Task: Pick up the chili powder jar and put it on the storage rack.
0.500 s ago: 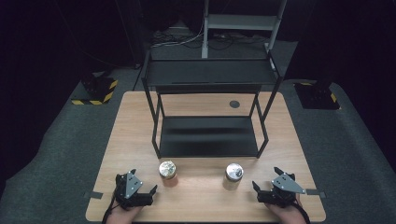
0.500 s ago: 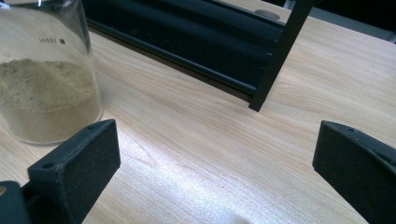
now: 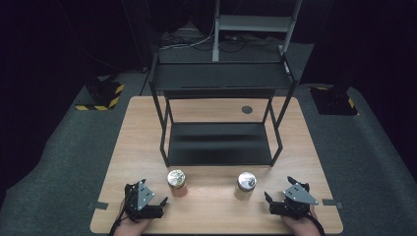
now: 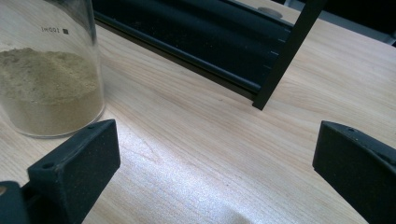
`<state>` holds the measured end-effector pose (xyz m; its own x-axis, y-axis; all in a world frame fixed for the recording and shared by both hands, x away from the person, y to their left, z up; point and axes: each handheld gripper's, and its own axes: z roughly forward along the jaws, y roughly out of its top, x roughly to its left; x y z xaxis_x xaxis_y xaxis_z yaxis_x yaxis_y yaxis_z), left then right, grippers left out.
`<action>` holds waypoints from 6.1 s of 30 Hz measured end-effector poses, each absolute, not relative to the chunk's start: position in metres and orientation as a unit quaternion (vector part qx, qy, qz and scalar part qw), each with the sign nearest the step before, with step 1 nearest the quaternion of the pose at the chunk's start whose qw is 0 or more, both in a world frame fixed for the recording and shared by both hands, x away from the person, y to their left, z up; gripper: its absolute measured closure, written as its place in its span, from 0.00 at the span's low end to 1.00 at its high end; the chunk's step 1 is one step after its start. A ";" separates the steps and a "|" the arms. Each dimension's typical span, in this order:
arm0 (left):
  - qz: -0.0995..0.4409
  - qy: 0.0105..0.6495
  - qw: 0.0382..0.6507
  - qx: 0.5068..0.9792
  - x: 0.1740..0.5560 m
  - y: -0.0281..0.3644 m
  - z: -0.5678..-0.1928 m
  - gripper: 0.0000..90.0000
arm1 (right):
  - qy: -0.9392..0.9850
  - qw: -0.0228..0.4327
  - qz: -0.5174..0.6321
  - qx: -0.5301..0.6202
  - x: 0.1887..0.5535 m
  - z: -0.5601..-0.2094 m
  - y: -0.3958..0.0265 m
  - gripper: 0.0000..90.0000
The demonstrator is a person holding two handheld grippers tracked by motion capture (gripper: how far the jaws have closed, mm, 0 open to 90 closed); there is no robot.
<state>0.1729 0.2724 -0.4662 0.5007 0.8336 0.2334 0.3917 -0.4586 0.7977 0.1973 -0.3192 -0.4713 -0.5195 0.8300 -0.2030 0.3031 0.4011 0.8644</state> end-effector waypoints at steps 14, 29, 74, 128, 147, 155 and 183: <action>0.312 0.405 0.360 0.780 0.170 0.279 -0.464 0.00 | 0.767 0.317 0.409 0.378 0.200 -0.470 -0.322 0.00; 0.326 0.402 0.414 0.748 0.156 0.284 -0.448 0.00 | 0.766 0.319 0.409 0.380 0.199 -0.471 -0.321 0.00; 0.317 0.340 0.474 0.748 0.163 0.250 -0.433 0.01 | 0.769 0.317 0.410 0.375 0.200 -0.471 -0.322 0.00; 0.263 0.362 0.533 0.718 0.192 0.265 -0.468 0.38 | 0.768 0.318 0.410 0.376 0.199 -0.471 -0.322 0.00; 0.273 0.373 0.539 0.704 0.188 0.267 -0.462 0.39 | 0.767 0.315 0.412 0.377 0.200 -0.471 -0.323 0.00; 0.282 0.378 0.545 0.694 0.187 0.273 -0.449 0.38 | 0.768 0.315 0.413 0.376 0.200 -0.471 -0.323 0.00; 0.319 0.350 0.564 0.676 0.200 0.267 -0.391 0.38 | 0.767 0.315 0.414 0.375 0.200 -0.471 -0.324 0.00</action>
<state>0.1996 0.2674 -0.3910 0.5515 0.8334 0.0373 0.1129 -0.1189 0.9865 0.1995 -0.3238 -0.4710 -0.5200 0.8366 -0.1725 0.3151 0.3755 0.8716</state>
